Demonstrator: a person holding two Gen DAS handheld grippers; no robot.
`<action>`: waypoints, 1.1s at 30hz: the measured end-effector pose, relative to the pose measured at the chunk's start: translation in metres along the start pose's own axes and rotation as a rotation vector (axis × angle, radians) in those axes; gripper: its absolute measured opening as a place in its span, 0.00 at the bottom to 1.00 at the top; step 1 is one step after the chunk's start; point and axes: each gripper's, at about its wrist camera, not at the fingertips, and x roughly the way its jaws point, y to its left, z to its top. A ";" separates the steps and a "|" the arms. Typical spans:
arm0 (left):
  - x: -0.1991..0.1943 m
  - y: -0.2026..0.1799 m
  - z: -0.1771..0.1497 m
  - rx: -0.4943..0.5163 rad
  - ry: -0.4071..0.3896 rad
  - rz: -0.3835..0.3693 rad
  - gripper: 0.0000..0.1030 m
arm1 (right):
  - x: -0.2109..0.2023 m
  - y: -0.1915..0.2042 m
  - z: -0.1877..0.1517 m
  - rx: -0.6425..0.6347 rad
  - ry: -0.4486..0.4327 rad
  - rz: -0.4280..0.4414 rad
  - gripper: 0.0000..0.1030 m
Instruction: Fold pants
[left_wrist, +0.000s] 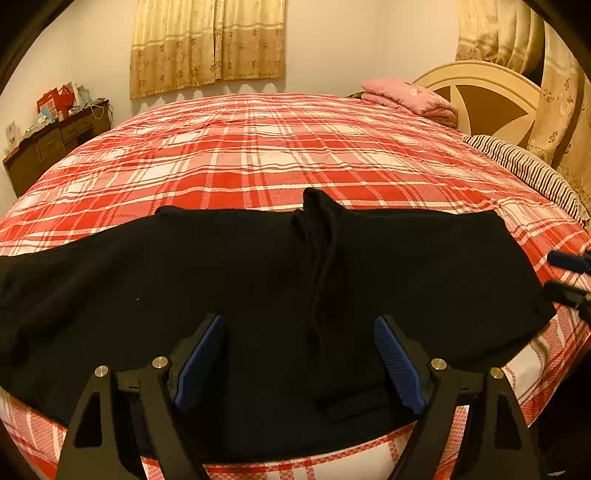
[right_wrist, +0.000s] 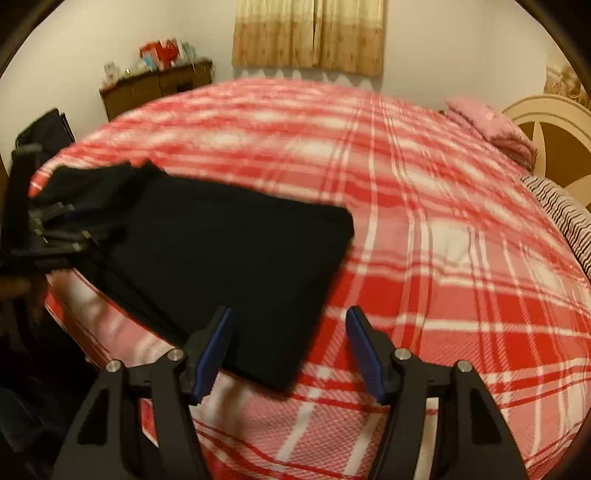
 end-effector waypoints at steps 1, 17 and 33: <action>-0.001 0.001 0.001 -0.003 -0.002 0.002 0.82 | -0.004 0.004 0.005 -0.002 -0.020 0.002 0.65; -0.013 0.029 -0.001 -0.038 -0.031 0.048 0.82 | 0.081 0.091 0.057 -0.131 0.035 0.066 0.67; -0.066 0.141 0.007 -0.051 -0.071 0.350 0.82 | 0.051 0.083 0.053 -0.109 -0.055 0.117 0.88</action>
